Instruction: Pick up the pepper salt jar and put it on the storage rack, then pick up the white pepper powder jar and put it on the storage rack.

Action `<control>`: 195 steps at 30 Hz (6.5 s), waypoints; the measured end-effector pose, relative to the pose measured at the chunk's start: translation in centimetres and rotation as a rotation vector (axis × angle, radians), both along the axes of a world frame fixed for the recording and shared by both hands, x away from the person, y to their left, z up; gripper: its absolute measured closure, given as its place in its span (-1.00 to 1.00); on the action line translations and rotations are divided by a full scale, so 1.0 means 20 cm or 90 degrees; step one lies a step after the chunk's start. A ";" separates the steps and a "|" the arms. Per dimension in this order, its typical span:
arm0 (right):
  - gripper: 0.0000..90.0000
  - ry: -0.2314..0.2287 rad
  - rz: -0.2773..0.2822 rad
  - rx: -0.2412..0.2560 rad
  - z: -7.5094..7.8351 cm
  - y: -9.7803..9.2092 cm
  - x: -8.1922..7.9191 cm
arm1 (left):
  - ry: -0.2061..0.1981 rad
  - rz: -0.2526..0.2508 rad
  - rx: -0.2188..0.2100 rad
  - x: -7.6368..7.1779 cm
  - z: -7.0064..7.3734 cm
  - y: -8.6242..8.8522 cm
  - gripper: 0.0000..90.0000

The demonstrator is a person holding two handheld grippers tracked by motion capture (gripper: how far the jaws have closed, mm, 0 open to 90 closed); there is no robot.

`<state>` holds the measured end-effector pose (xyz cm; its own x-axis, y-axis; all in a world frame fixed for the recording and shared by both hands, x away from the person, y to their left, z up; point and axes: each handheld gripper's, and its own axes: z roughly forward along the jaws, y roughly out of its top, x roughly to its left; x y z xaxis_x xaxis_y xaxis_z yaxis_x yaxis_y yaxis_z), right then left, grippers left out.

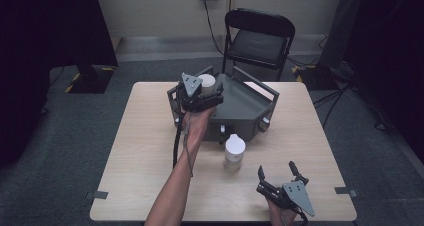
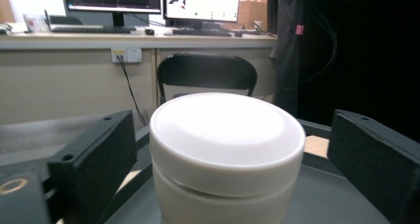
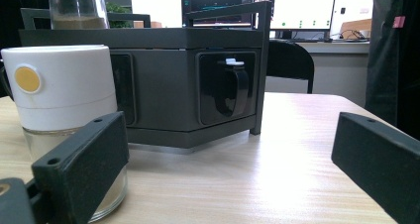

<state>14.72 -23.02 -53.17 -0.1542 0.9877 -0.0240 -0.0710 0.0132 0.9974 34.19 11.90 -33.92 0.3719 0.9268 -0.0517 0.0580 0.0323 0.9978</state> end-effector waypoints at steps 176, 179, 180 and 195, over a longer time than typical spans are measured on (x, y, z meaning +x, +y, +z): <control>-1.00 0.000 0.000 -0.003 0.00 0.00 0.00 | -0.072 0.149 0.010 -0.91 -0.98 0.32 -0.99; -1.00 -0.001 -0.007 -0.003 0.00 0.01 0.00 | -0.072 0.151 0.010 -0.91 -0.98 0.32 -0.99; -1.00 0.000 -0.010 -0.006 0.00 0.02 0.00 | -0.072 0.151 0.010 -0.91 -0.98 0.32 -0.99; -1.00 -0.014 0.007 -0.016 0.12 0.06 0.00 | -0.073 0.149 0.011 -0.91 -0.98 0.32 -0.99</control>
